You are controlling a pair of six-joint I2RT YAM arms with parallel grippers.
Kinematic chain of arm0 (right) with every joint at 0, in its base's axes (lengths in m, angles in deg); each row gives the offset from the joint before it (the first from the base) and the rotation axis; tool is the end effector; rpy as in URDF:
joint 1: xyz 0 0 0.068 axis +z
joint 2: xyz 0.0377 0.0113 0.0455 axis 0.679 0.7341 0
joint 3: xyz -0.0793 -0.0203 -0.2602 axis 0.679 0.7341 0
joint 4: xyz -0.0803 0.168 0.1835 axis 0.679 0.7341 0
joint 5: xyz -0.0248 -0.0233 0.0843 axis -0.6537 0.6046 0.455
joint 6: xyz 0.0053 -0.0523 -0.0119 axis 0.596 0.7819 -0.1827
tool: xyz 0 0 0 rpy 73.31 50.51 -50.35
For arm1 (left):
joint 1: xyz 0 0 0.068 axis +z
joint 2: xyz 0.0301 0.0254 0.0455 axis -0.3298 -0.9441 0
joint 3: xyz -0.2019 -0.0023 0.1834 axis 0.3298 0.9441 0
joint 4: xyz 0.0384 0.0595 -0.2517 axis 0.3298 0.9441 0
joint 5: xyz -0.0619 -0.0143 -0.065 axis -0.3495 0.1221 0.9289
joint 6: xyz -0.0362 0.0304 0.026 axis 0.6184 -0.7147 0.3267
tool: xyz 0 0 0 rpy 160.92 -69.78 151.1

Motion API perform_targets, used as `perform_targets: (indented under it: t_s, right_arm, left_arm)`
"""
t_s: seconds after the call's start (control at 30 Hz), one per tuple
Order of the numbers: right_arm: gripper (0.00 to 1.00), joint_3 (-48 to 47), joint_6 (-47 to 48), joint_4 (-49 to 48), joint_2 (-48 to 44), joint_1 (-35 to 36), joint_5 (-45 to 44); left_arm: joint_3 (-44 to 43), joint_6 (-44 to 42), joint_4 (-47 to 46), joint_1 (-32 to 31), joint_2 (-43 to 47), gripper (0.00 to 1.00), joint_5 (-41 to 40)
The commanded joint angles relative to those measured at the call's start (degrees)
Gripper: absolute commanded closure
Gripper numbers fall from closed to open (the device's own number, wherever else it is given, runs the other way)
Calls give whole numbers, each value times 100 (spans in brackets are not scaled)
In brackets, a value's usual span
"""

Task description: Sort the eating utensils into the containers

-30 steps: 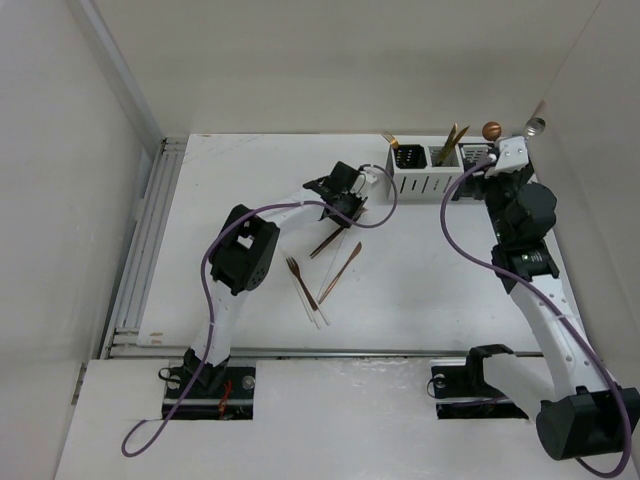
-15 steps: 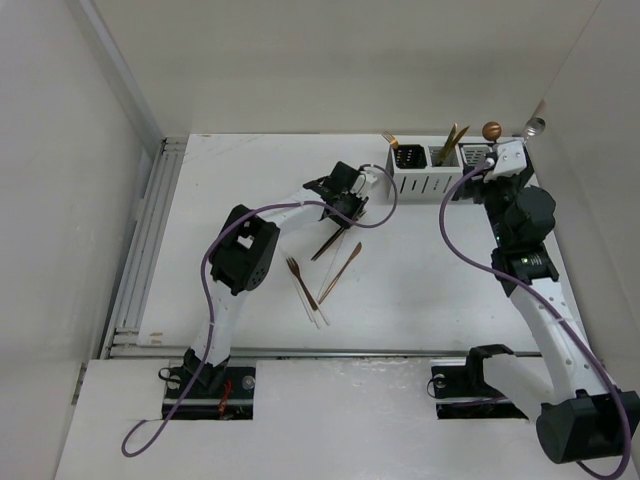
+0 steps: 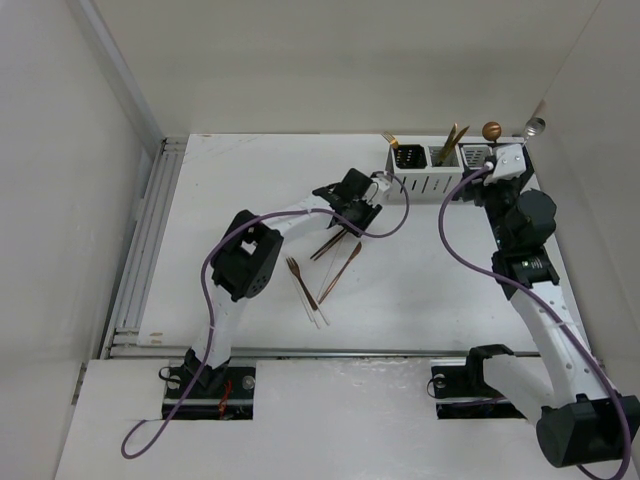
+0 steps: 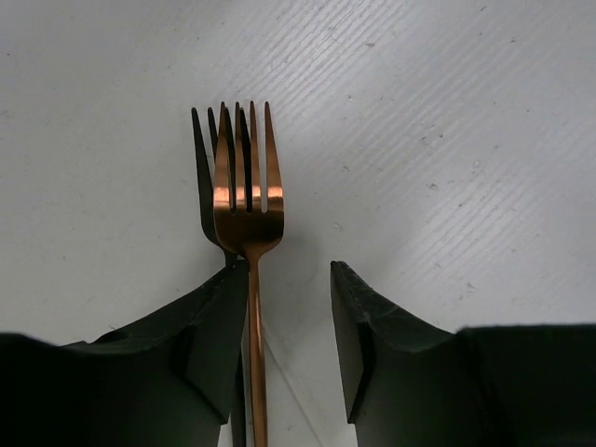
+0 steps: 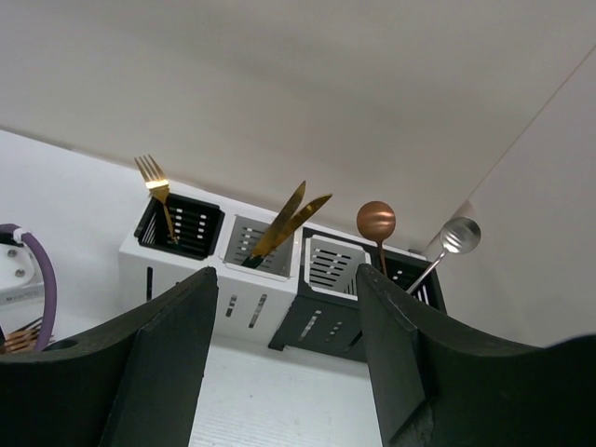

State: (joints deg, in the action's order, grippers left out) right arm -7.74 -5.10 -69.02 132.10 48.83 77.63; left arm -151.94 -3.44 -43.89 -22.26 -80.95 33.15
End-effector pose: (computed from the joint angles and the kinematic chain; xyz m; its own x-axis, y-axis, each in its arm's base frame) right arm 0.2133 0.0224 0.3746 0.1557 -0.3116 -0.9374 -0.0482 0.9454 -0.3223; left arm 0.3680 -0.3299 0.1884 -0.4215 0.5399 -0.7286 0.7671 0.6407 0.0310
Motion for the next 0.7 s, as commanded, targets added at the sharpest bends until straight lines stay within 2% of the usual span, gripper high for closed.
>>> perform_targets:
  t_s: [0.0,0.2,0.67]
  right_arm:
    - [33,50,64,-194,-152,-9,-17]
    - [32,51,117,-194,-152,-9,-78]
    - [31,104,222,-194,-257,-9,-193]
  left_arm:
    - [51,17,-51,-23,517,62,-119]
    - [104,17,2,-23,464,72,100]
    - [52,79,-51,100,122,70,100]
